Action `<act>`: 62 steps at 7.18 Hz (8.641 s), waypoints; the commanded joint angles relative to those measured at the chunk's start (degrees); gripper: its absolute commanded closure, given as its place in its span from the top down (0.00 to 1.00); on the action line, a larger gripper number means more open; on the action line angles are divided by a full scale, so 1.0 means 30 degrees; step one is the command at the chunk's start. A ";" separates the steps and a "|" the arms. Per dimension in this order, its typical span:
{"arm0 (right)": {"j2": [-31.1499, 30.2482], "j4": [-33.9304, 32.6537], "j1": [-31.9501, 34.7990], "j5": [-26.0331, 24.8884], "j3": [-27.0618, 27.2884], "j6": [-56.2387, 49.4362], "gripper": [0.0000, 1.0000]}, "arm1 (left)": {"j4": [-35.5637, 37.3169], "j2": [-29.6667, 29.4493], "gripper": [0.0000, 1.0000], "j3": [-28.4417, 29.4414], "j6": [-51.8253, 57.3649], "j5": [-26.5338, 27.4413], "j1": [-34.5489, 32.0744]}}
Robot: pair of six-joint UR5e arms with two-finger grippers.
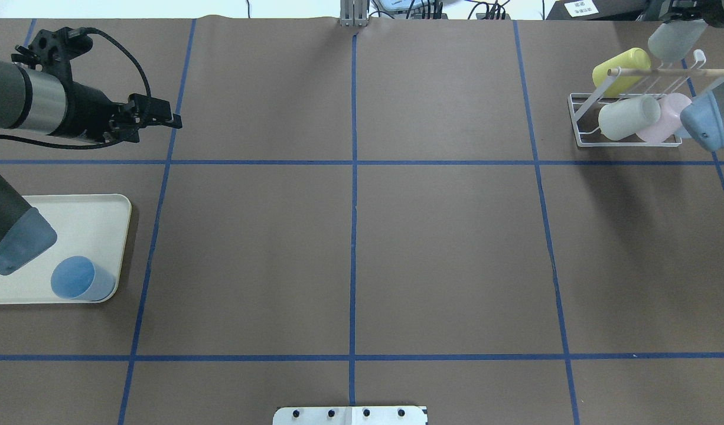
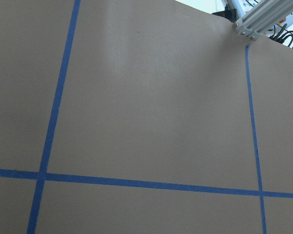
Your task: Transfer IKEA cup to right arm and place on rack
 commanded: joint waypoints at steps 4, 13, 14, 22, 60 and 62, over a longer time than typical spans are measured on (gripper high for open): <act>-0.0561 0.0692 -0.0010 0.0002 -0.0012 0.0197 0.71 | 0.0001 0.0028 1.00 -0.0165 -0.0069 0.0341 -0.0009; -0.0649 0.0605 -0.0040 0.2832 0.1886 0.0750 1.00 | 1.0423 0.3331 1.00 -0.5670 0.6048 0.0486 -0.0478; -0.0707 0.0459 -0.0301 0.3540 0.2791 0.1421 1.00 | 1.0402 0.4035 1.00 -0.5789 0.6286 0.0516 -0.0391; -0.1732 0.0429 -0.2266 0.3664 0.5728 0.2863 1.00 | 0.5158 0.9697 0.99 -0.4770 0.6640 -0.1149 0.3063; 0.2512 0.6021 -0.9413 0.1907 0.8777 2.8719 1.00 | -1.9883 -0.4805 0.00 0.5957 -1.9984 0.6049 0.5028; 0.2515 0.8037 -0.9735 0.1760 0.8398 3.1155 1.00 | -2.0272 -0.5009 0.00 0.5987 -2.0078 0.6959 0.5760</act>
